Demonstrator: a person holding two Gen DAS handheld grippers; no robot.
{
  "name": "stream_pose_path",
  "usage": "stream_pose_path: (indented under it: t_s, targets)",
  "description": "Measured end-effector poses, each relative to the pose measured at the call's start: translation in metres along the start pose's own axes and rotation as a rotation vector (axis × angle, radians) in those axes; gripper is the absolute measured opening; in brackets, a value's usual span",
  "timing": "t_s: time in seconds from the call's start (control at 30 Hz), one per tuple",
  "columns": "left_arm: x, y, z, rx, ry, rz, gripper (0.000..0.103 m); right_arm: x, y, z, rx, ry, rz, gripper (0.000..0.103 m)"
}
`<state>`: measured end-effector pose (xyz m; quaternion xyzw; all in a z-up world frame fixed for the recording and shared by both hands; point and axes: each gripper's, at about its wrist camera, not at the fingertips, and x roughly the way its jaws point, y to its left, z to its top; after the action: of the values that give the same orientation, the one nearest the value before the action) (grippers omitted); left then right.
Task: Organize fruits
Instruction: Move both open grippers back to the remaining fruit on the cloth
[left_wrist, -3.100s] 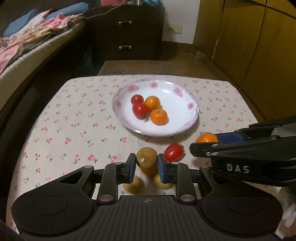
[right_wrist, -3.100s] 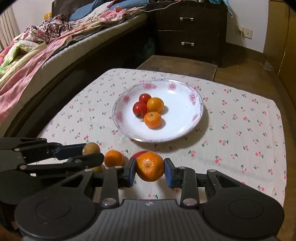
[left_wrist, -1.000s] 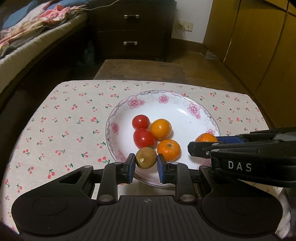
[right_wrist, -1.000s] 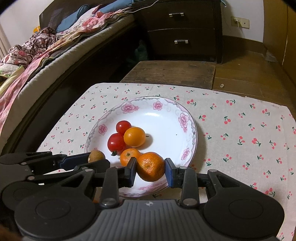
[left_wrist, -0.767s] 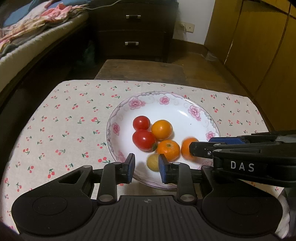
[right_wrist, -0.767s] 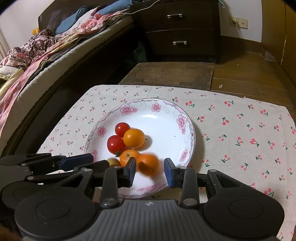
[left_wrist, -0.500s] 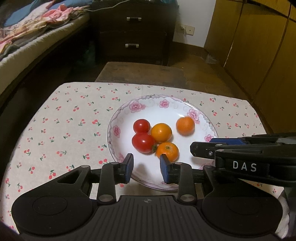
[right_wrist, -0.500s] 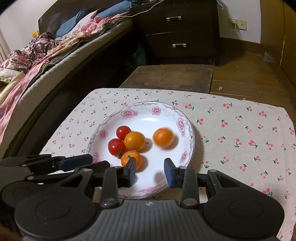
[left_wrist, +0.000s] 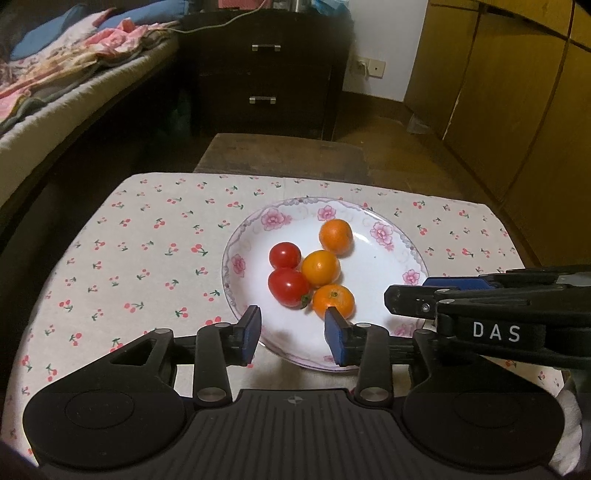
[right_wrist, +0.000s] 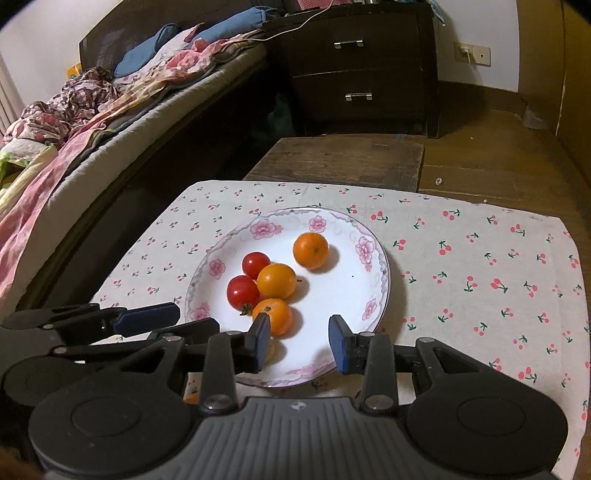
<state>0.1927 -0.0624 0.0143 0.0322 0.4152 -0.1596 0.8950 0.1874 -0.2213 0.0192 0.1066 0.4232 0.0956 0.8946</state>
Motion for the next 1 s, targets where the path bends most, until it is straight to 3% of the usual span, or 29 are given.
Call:
stream_pose_path:
  t_s: [0.53, 1.0]
  targets:
    - [-0.022, 0.012, -0.014, -0.006, -0.009, 0.008, 0.052, -0.013, 0.014, -0.021, -0.003, 0.018, 0.009, 0.039]
    - [-0.031, 0.019, -0.038, -0.013, 0.038, 0.011, 0.052, -0.016, 0.021, -0.038, 0.004, 0.048, 0.012, 0.04]
